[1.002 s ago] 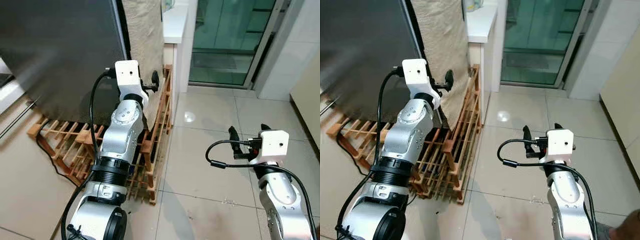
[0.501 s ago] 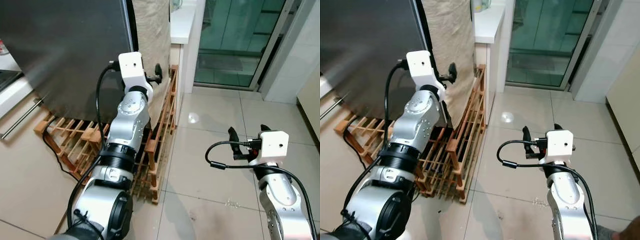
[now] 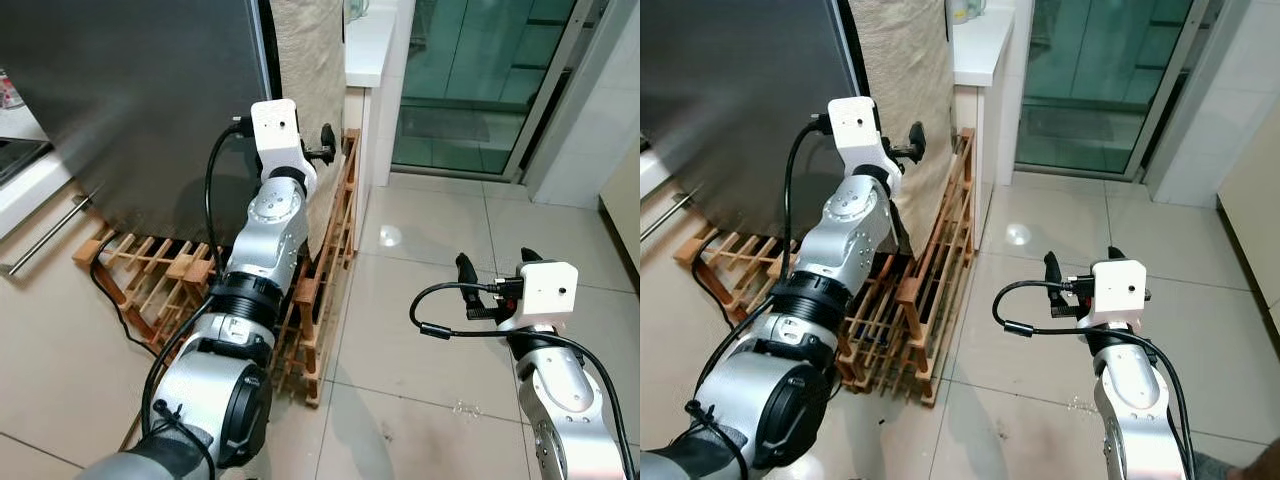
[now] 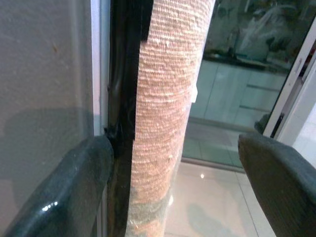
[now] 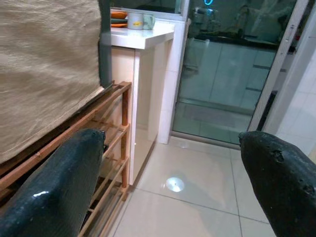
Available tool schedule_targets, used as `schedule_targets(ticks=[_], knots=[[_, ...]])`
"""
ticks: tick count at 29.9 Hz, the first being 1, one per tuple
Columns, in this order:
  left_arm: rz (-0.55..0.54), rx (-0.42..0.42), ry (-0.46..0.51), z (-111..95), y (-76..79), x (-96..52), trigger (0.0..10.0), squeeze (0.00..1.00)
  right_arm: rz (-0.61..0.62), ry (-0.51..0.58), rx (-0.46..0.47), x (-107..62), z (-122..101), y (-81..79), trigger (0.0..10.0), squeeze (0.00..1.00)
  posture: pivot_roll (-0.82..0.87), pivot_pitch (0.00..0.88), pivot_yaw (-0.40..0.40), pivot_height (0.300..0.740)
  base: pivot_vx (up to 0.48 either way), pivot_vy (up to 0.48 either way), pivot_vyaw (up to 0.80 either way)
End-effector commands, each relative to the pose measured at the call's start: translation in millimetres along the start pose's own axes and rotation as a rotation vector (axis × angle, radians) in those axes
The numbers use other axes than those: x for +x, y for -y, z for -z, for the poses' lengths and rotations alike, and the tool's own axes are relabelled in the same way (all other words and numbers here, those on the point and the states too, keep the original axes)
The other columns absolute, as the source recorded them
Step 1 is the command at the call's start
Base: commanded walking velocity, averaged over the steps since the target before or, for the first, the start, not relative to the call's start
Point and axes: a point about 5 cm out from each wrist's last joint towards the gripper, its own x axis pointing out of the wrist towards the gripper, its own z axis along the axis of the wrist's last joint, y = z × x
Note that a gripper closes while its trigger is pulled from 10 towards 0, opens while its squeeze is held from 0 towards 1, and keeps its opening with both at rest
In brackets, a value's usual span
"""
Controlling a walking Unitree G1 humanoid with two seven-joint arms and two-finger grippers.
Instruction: Restocking fridge
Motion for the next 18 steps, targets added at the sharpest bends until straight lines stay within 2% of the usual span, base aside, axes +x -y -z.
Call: schedule_targets(ticks=[1,9,12,13,15,16,17,18], knots=[[0.1,0.015,-0.062,12,22.3,-0.7,10.0,0.0,-0.007,0.011,-0.003,1.8,-4,-3.2,10.0,0.13,-0.2,0.02,0.092,0.74,0.0,0.0,0.0],[0.238,0.007,-0.15,28,47.4,-2.4,10.0,0.0,-0.007,0.026,-0.005,4.1,-7,-4.6,10.0,0.13,-0.22,0.018,0.106,0.74,0.0,0.0,0.0],[0.389,-0.044,-0.15,25,74.9,-6.7,10.0,0.0,-0.007,0.036,-0.011,3.7,-10,-5.7,10.0,0.13,-0.24,0.024,0.117,0.74,0.0,0.0,0.0],[0.389,-0.044,-0.15,25,74.9,-6.7,10.0,0.0,-0.007,0.036,-0.011,3.7,-10,-5.7,10.0,0.13,-0.24,0.024,0.117,0.74,0.0,0.0,0.0],[0.492,-0.074,-0.136,21,93.9,-10.7,10.0,0.0,-0.006,0.04,-0.014,2.6,-11,-6.5,10.0,0.13,-0.25,0.028,0.122,0.74,0.0,0.0,0.0],[0.492,-0.074,-0.136,21,93.9,-10.7,10.0,0.0,-0.006,0.04,-0.014,2.6,-11,-6.5,10.0,0.13,-0.25,0.028,0.122,0.74,0.0,0.0,0.0],[0.546,-0.087,-0.129,19,103.6,-13.6,10.0,0.0,-0.005,0.041,-0.014,1.6,-11,-6.8,10.0,0.13,-0.26,0.031,0.126,0.74,0.0,0.0,0.0],[0.702,-0.155,-0.094,8,137.0,-24.4,10.0,0.0,0.0,0.031,-0.014,-2.3,-9,-7.3,10.0,0.13,-0.27,0.035,0.131,0.74,0.0,0.0,0.0]])
